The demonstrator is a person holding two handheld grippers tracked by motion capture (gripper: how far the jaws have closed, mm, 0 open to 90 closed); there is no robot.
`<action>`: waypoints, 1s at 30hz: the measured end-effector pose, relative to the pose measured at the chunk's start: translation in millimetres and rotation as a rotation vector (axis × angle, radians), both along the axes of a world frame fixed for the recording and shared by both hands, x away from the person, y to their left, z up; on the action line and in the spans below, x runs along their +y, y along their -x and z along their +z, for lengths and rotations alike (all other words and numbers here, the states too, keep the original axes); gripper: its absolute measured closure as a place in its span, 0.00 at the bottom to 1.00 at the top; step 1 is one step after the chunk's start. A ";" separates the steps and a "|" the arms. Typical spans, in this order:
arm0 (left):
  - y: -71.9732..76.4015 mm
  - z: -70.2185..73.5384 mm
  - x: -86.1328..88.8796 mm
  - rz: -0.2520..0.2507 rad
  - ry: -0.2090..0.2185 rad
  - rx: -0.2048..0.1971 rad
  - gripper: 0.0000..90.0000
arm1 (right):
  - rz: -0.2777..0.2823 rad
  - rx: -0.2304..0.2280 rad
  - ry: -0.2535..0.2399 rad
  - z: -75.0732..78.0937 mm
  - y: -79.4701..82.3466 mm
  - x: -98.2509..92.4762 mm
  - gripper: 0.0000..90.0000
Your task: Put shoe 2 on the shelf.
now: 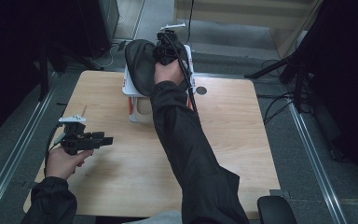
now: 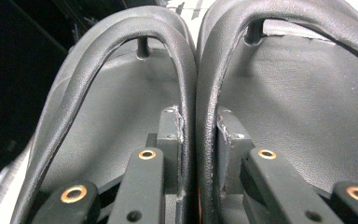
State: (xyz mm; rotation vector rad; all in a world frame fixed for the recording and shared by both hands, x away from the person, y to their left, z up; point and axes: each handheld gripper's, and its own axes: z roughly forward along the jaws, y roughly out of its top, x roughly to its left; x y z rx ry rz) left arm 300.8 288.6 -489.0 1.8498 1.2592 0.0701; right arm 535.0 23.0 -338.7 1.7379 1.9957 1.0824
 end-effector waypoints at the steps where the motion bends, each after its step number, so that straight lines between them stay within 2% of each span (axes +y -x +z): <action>1: -0.1 0.0 -0.2 -0.002 0.001 0.001 0.45 | -0.012 -0.004 -0.011 -1.8 0.1 1.6 0.83; 5: -0.3 -0.3 -0.4 -0.003 0.001 0.003 0.45 | -0.039 -0.022 -0.019 -2.9 -1.3 0.6 0.83; 15: -1.3 -0.8 -1.2 -0.005 0.002 0.005 0.45 | -0.110 -0.032 -0.051 0.2 -4.4 -9.9 0.84; 22: -0.9 -0.6 -0.6 -0.001 0.002 0.003 0.45 | -0.089 -0.041 -0.041 -0.3 -3.0 -9.3 0.80; 26: -1.1 -0.6 -1.2 -0.006 0.000 0.005 0.45 | -0.050 -0.044 -0.050 -1.7 -3.1 -9.0 0.70; 30: -1.3 -0.6 -1.1 -0.008 0.000 0.007 0.45 | -0.032 -0.045 -0.037 -1.7 -1.7 -8.0 0.69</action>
